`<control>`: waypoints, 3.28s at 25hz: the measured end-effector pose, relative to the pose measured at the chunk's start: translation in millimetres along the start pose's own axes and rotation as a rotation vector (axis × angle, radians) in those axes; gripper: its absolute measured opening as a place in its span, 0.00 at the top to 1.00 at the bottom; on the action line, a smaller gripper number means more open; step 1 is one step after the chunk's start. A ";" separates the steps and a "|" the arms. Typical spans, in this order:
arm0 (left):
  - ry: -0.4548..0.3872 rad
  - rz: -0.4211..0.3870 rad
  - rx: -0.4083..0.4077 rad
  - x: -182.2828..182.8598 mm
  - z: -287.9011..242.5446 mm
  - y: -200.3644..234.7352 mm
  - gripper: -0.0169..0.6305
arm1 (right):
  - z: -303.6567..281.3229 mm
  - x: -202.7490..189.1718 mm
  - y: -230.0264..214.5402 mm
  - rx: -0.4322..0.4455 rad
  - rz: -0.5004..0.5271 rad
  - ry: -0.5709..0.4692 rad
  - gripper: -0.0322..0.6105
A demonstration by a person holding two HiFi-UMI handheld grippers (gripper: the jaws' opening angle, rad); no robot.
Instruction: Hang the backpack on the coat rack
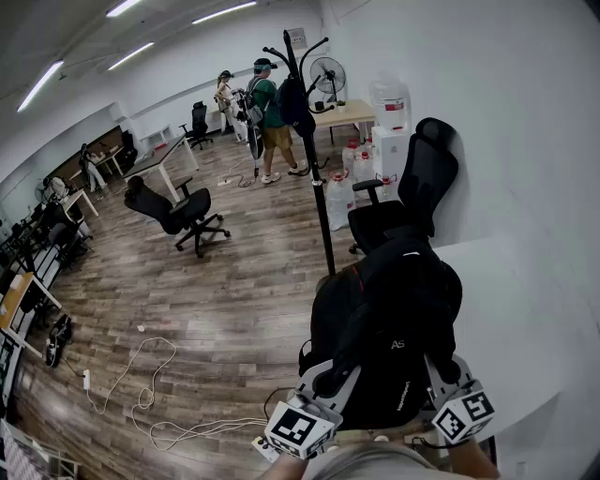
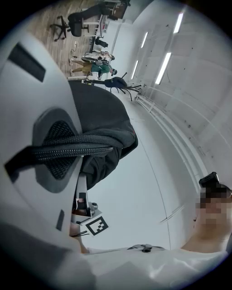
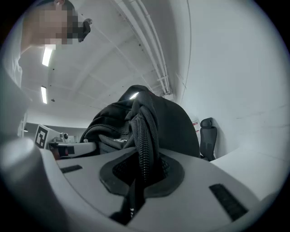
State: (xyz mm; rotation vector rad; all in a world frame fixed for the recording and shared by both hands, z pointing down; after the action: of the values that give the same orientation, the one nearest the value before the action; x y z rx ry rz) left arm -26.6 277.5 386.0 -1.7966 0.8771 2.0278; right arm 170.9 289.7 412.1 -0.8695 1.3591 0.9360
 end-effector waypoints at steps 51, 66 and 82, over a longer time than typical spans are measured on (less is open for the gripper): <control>0.037 -0.025 0.047 -14.0 -98.1 78.2 0.92 | -93.7 -26.6 -79.3 0.020 -0.009 0.035 0.90; 0.053 -0.024 -0.004 9.5 -118.5 203.0 0.92 | -220.8 -35.8 -65.2 -0.039 -0.024 0.057 0.90; 0.053 -0.012 0.018 19.6 -118.5 271.3 0.92 | -297.2 -48.4 -51.7 -0.008 -0.046 0.110 0.90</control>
State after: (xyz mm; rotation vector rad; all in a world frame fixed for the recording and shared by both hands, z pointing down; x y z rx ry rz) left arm -95.6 -7.8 429.8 -1.8485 0.8945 1.9669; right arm 101.3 -5.5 448.9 -0.9663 1.4239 0.8699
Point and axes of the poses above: the fingertips, and each gripper's own axes: z backward along the fingers, y to its left, x out of its top, the point moved 5 cm from there along z, backward along the fingers, and after that the axes turned 14 degrees about z, right-handed, at the moved point
